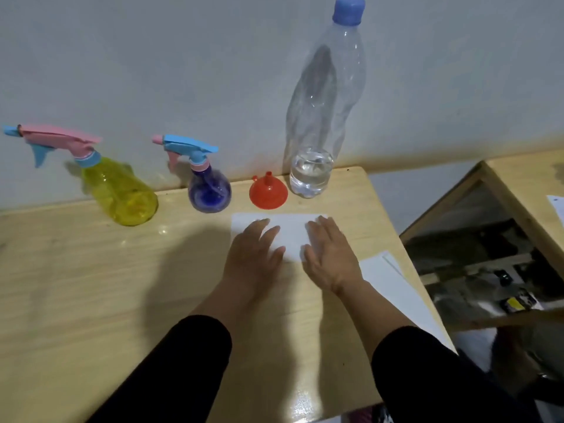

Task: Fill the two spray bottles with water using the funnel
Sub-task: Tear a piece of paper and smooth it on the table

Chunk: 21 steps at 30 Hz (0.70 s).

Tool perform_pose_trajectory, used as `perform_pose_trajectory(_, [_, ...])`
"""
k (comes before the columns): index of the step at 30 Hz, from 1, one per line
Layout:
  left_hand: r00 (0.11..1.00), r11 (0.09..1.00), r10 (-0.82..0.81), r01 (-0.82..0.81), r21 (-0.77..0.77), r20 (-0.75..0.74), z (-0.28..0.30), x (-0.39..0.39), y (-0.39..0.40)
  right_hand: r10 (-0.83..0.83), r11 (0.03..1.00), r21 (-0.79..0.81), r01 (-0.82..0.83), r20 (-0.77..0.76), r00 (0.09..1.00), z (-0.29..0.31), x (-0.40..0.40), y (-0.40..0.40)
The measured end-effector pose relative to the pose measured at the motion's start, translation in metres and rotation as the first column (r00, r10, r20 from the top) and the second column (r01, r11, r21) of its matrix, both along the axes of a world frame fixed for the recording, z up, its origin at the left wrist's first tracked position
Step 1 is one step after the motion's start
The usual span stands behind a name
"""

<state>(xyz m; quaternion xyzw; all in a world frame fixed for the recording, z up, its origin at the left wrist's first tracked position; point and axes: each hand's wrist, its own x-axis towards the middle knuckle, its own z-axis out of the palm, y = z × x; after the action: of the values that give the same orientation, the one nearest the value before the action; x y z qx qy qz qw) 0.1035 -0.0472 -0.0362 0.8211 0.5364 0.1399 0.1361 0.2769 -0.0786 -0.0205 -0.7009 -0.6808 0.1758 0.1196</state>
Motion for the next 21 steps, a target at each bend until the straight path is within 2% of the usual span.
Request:
perform_pose_trajectory(3, [0.985, 0.991, 0.078, -0.094, -0.095, -0.154, -0.01, 0.008, 0.006, -0.005, 0.999, -0.043, 0.007, 0.051, 0.999, -0.014, -0.008, 0.013])
perform_pose_trajectory(9, [0.951, 0.965, 0.17, -0.214, -0.153, -0.259, -0.021, 0.016, 0.007, -0.047, 0.995, -0.083, 0.062, 0.175, 0.983, -0.033, -0.02, 0.021])
perform_pose_trajectory(16, [0.96, 0.959, 0.182, -0.221, -0.178, -0.211, -0.017, 0.013, 0.013, 0.0, 0.999, -0.053, 0.01, 0.191, 0.982, -0.033, -0.037, 0.026])
perform_pose_trajectory(21, [0.969, 0.967, 0.162, -0.193, -0.165, -0.186, -0.013, -0.021, 0.014, 0.026, 0.998, -0.058, -0.015, 0.203, 0.979, -0.03, -0.078, 0.027])
